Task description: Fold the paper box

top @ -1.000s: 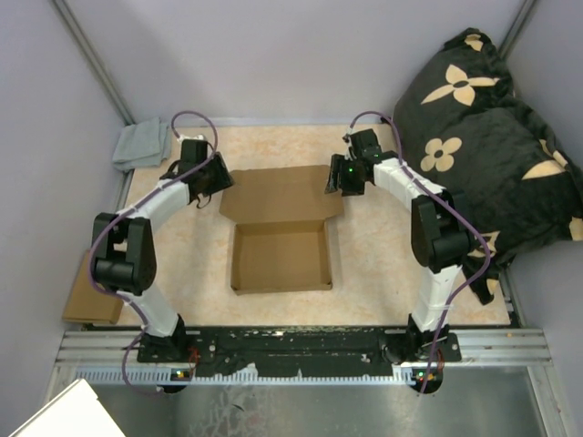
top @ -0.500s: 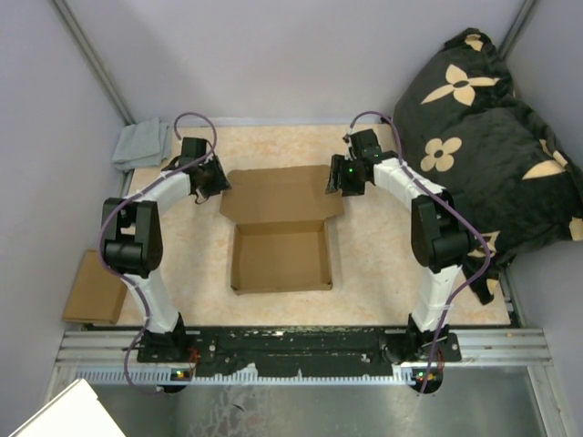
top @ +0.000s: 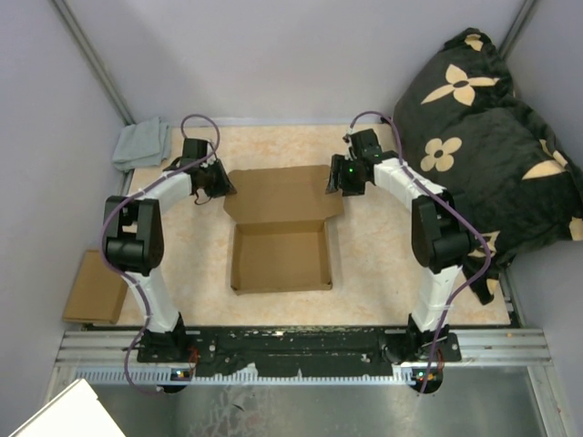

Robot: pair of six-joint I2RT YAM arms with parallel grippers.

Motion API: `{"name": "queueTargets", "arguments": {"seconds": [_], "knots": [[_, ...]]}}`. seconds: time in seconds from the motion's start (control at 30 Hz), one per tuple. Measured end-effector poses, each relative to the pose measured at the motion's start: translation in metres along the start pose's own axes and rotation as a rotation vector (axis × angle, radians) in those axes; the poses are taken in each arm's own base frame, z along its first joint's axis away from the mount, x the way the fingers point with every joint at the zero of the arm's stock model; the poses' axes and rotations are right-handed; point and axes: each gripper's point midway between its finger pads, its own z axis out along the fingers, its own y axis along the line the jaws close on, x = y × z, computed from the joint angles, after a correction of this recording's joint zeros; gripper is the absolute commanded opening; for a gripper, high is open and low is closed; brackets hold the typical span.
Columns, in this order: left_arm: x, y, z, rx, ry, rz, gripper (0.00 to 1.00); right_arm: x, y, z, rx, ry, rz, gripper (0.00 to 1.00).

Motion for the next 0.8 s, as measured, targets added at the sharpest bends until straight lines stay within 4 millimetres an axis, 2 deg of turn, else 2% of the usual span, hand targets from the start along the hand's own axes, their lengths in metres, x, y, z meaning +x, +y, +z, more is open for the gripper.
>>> {"name": "queueTargets", "arguments": {"seconds": [0.1,0.4,0.53,0.8], "knots": [[0.003,-0.003,0.001,0.020,0.014,0.001,0.00,-0.002,0.001,-0.003,-0.002,-0.007,-0.002,0.56],[0.004,-0.013,-0.001,0.094,-0.017,0.012,0.00,-0.008,0.005,-0.017,-0.001,-0.036,-0.011,0.60],[0.012,-0.015,-0.021,0.136,-0.082,0.029,0.00,-0.011,0.002,-0.026,0.026,-0.056,-0.027,0.62],[-0.001,-0.040,-0.071,0.312,-0.345,0.089,0.00,-0.022,0.005,-0.060,0.043,-0.123,-0.076,0.65]]}}
